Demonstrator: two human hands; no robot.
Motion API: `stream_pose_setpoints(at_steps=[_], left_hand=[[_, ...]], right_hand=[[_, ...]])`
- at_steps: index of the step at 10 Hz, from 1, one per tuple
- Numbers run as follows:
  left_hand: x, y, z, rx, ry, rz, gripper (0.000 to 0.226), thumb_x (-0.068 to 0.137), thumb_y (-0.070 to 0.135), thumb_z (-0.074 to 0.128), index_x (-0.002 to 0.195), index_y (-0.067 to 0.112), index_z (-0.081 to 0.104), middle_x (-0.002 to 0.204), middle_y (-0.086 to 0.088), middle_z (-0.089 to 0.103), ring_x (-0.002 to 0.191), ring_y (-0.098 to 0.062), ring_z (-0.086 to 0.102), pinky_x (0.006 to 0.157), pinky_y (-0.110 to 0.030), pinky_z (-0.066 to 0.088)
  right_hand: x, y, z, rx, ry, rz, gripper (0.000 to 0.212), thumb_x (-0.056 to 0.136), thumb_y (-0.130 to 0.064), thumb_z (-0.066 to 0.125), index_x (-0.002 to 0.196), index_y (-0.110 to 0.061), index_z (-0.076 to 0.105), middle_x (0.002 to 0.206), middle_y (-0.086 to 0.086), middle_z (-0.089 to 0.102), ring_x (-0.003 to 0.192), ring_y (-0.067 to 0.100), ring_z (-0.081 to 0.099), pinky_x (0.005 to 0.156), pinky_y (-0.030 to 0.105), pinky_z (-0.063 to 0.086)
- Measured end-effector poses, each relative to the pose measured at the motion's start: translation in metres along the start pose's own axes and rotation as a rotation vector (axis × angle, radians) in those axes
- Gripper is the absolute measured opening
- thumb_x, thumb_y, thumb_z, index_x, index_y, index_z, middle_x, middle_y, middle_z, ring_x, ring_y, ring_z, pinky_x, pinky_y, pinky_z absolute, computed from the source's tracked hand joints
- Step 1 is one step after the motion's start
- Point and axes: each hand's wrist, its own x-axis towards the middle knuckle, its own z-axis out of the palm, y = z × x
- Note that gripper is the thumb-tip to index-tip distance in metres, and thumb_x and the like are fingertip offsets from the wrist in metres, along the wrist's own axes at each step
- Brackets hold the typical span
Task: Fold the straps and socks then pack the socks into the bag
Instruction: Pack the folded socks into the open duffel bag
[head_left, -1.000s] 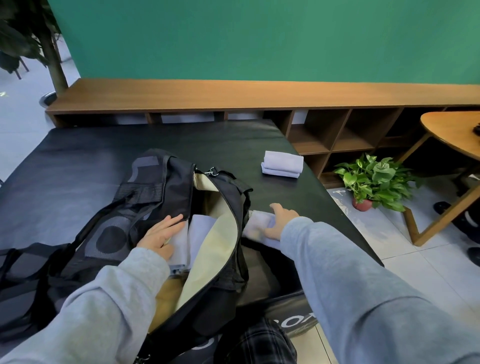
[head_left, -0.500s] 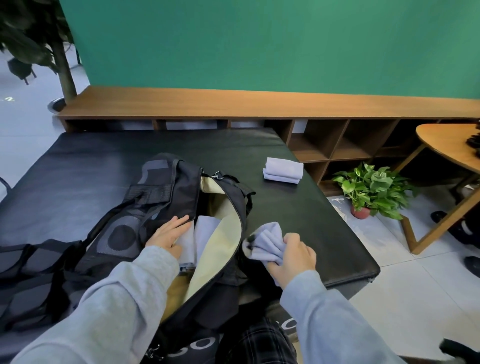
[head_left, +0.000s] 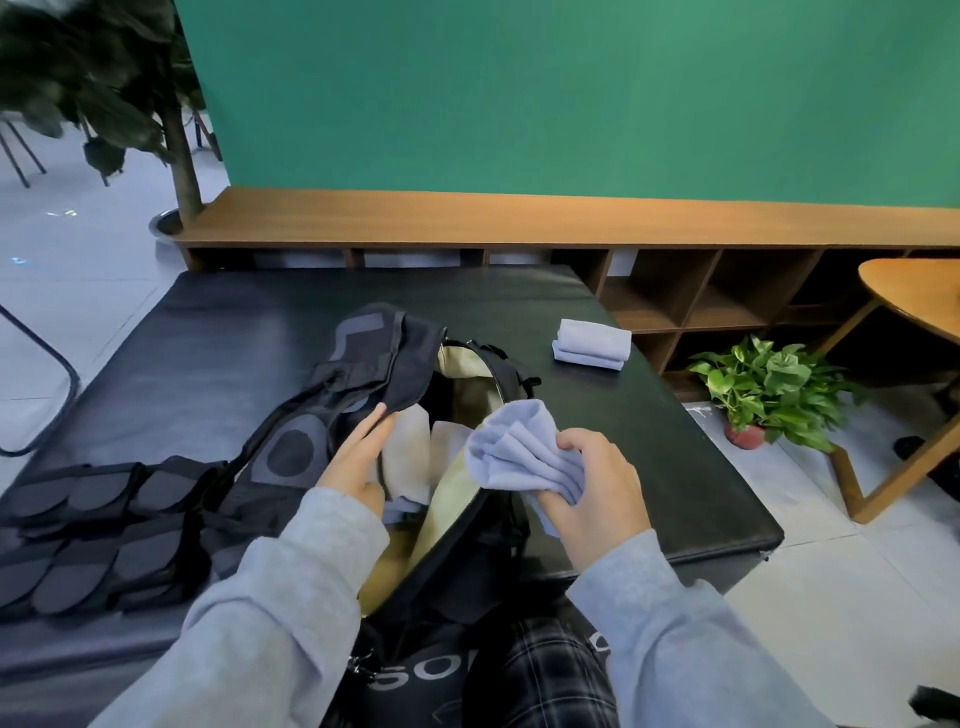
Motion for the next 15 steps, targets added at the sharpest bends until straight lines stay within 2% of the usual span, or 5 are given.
stream_pose_setpoints(at_steps=[5,8,10,12,15], left_hand=[[-0.018,0.025,-0.060,0.053,0.270,-0.046,0.049,0.092,0.002,0.045,0.141,0.009,0.038,0.153,0.003,0.025,0.141,-0.009,0.017,0.100,-0.008,0.009],[-0.025,0.050,-0.046,0.565,0.110,0.496,0.046,0.073,0.049,0.041,0.099,0.016,0.060,0.096,-0.004,0.069,0.101,-0.014,0.050,0.084,-0.028,0.044],[-0.013,0.041,-0.021,0.442,-0.164,0.353,0.051,0.084,0.031,0.046,0.134,0.018,0.044,0.120,-0.012,0.058,0.110,-0.024,0.057,0.090,-0.023,0.045],[-0.014,0.041,-0.016,0.333,0.019,0.039,0.042,0.091,0.024,0.041,0.133,0.024,0.045,0.109,0.000,0.056,0.102,-0.018,0.054,0.076,-0.020,0.035],[-0.012,0.037,-0.015,0.194,0.073,-0.240,0.039,0.090,0.018,0.049,0.129,0.020,0.048,0.097,-0.001,0.057,0.088,-0.019,0.052,0.079,-0.024,0.041]], right_hand=[[0.032,-0.062,0.047,-0.064,0.030,-0.656,0.032,0.074,-0.010,0.038,0.096,-0.007,0.062,0.087,0.007,0.068,0.090,0.011,0.049,0.087,0.027,0.036],[0.031,-0.060,0.052,-0.195,-0.203,-0.513,0.034,0.075,0.002,0.045,0.099,-0.018,0.056,0.090,-0.005,0.057,0.098,0.012,0.047,0.114,0.030,0.001],[0.027,-0.055,0.045,-0.254,-0.165,-0.409,0.028,0.083,0.001,0.044,0.096,-0.019,0.058,0.087,-0.007,0.057,0.097,0.015,0.052,0.108,0.015,-0.012],[0.018,-0.027,0.050,-0.046,0.235,-0.307,0.027,0.079,-0.024,0.058,0.105,-0.021,0.057,0.111,0.002,0.058,0.105,0.018,0.046,0.096,0.036,0.037],[0.007,-0.011,0.038,-0.108,-0.374,0.299,0.037,0.094,-0.022,0.044,0.129,-0.033,0.038,0.092,-0.003,0.047,0.075,0.017,0.050,0.066,0.028,0.041]])
